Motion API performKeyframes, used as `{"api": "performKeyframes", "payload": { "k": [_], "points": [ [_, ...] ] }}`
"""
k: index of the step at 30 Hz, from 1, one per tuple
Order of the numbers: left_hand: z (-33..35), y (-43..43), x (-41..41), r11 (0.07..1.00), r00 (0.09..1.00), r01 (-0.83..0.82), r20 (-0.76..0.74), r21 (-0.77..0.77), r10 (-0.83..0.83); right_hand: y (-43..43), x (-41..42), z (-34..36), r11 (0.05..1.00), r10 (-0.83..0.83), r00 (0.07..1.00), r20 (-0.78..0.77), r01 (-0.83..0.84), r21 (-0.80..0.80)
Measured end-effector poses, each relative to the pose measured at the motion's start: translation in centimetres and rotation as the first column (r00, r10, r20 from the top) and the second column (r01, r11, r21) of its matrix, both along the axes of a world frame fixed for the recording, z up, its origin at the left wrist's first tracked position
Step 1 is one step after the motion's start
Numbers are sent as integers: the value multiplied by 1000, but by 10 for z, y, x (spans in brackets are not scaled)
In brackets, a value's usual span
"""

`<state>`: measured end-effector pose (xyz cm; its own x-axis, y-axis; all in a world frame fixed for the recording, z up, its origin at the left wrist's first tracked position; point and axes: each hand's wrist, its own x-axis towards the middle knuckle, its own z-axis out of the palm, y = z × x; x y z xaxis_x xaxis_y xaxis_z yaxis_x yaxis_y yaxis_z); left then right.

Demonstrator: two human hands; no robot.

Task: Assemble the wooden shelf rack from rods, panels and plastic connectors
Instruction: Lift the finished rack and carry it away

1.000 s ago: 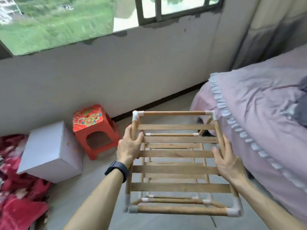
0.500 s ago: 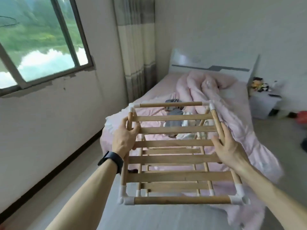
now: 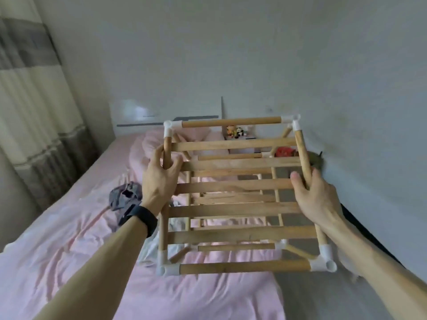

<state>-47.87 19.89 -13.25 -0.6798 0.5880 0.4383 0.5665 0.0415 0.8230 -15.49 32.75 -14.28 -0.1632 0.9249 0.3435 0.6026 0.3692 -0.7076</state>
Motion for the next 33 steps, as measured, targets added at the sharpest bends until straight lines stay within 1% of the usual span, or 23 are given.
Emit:
{"api": "performKeyframes", "payload": {
  "k": [3,6,8,11,14,17,20,25,29,33],
  "points": [
    [5,85,3,993,993,113,-26,37,-112,48,16,4,994,-108,994,6,108,30],
    [9,170,11,978,978,205,-50,32,-203,99,34,4,979,-202,979,14,202,-4],
    [12,226,19,960,960,279,-49,38,-277,131,47,3,967,-255,967,-15,254,-23],
    [12,308,41,919,919,395,-4,10,-395,176,73,0,941,-340,940,-39,339,-26],
    [3,380,71,883,882,469,50,-4,-468,218,103,-5,908,-418,908,-36,416,-37],
    [-7,449,108,868,868,497,1,-2,-497,266,138,-15,876,-480,877,-25,479,-50],
    [-24,520,145,848,848,530,25,-19,-529,323,173,-33,855,-517,856,-17,514,-71],
    [-58,641,202,843,843,537,67,-44,-534,446,229,-63,859,-503,864,3,501,-109],
    [-65,726,238,846,849,526,108,-86,-517,540,260,-76,865,-483,875,34,483,-137],
    [-64,797,261,845,855,518,101,-132,-508,617,284,-86,862,-482,875,34,481,-160]
  ]
}}
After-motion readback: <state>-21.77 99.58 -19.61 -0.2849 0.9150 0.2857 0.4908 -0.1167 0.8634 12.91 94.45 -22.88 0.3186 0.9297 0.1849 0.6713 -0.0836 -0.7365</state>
